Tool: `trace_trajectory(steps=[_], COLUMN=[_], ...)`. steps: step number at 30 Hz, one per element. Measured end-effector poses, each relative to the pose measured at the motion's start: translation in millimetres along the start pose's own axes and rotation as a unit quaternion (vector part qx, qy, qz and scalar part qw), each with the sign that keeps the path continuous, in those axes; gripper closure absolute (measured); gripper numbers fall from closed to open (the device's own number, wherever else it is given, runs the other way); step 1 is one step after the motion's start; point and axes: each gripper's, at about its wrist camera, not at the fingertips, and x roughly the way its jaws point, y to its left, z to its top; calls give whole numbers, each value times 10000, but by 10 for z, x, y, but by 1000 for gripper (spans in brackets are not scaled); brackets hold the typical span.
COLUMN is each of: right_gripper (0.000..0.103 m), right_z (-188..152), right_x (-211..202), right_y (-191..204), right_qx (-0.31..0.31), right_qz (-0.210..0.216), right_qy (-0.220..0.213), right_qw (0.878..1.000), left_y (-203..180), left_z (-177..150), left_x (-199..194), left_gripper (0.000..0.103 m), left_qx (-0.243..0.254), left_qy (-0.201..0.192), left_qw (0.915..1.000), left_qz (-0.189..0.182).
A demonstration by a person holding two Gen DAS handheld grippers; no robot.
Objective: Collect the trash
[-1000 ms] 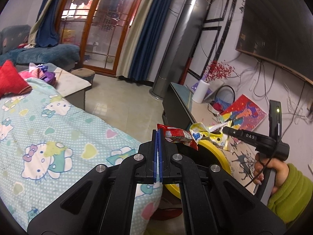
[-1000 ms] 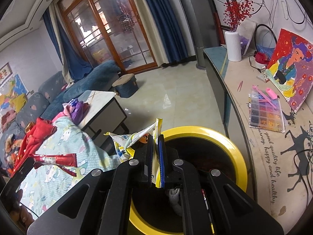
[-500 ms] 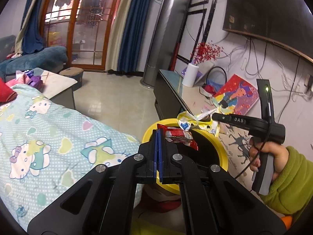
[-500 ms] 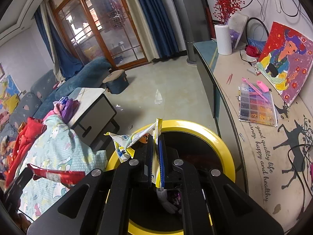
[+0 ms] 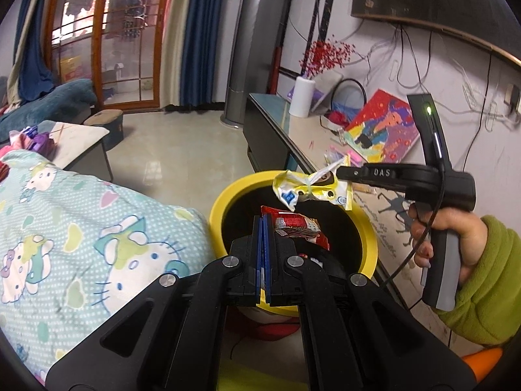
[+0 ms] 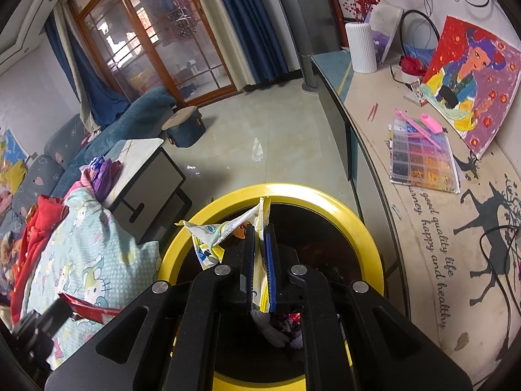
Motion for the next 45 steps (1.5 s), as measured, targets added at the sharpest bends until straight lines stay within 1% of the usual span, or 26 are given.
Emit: trace_trajectory(steps=[6,9,10,11,12,13,14,15,16,17,18,20,21,23,24,25,27,28,33,37,41,45], right_gripper=[93,90,86,78,74,67,63,61,57,52,50,34,30,17,14,8,6,6,6,6,6,6], right_z=[-17,-17,-11,-5,0,8,10,12,10,3,0,-22,-39,-67,-82,-104,-174,-212,-378,-627,-866,-1006], right_x=[31,16,-2,-17,-51,-76,-124,-149,-195,-247,-281,-386,-459,-566,-622,-678,-800,-840,-943,-1056,-1200,-1375], right_y=[-66,-62,-53,-47,-32,-23,-7,4,35,78,112,224,303,424,494,574,771,864,1247,1506,1700,1778], right_qx=[87,59,43,24,-14,-31,-47,-60,-102,-160,-206,-366,-468,-609,-711,-827,-1054,-1166,-1611,-1719,-1971,-2101], right_qz=[-4,32,36,39,36,24,21,27,41,44,51,119,114,147,190,195,129,146,258,291,281,312], right_qy=[82,98,82,66,25,-15,-87,-117,-163,-229,-273,-401,-512,-692,-769,-845,-1073,-1129,-1158,-1260,-1571,-2055], right_qw=[9999,9999,10000,10000,10000,10000,9999,9999,9998,9996,9994,9985,9975,9956,9943,9928,9885,9866,9798,9766,9673,9553], left_y=[-97,-114,-122,-125,-112,-91,-73,-46,-19,15,37,107,159,263,297,351,474,519,732,799,781,736], left_z=[7,18,25,32,34,33,35,39,46,53,54,62,70,68,62,56,45,41,-3,-84,-186,-258], left_x=[131,183,196,200,198,186,171,145,114,77,53,-28,-86,-208,-254,-318,-453,-501,-869,-1156,-1393,-1572], left_gripper=[103,103,103,100,88,74,69,64,57,51,45,41,34,25,22,18,12,11,11,11,11,11], left_qx=[134,162,158,148,120,77,27,-25,-71,-136,-195,-328,-392,-538,-583,-640,-776,-827,-1023,-1071,-1046,-1000], left_qy=[107,144,151,151,142,129,109,68,29,-7,-37,-115,-173,-288,-338,-405,-511,-547,-803,-946,-1063,-1202], left_qw=[9999,9998,9998,9998,9998,9999,9999,10000,9999,9998,9997,9992,9987,9974,9968,9958,9930,9920,9849,9788,9750,9729], left_qz=[-8,-24,-7,0,14,22,10,35,77,122,143,193,267,378,418,517,722,776,1141,1466,1646,1706])
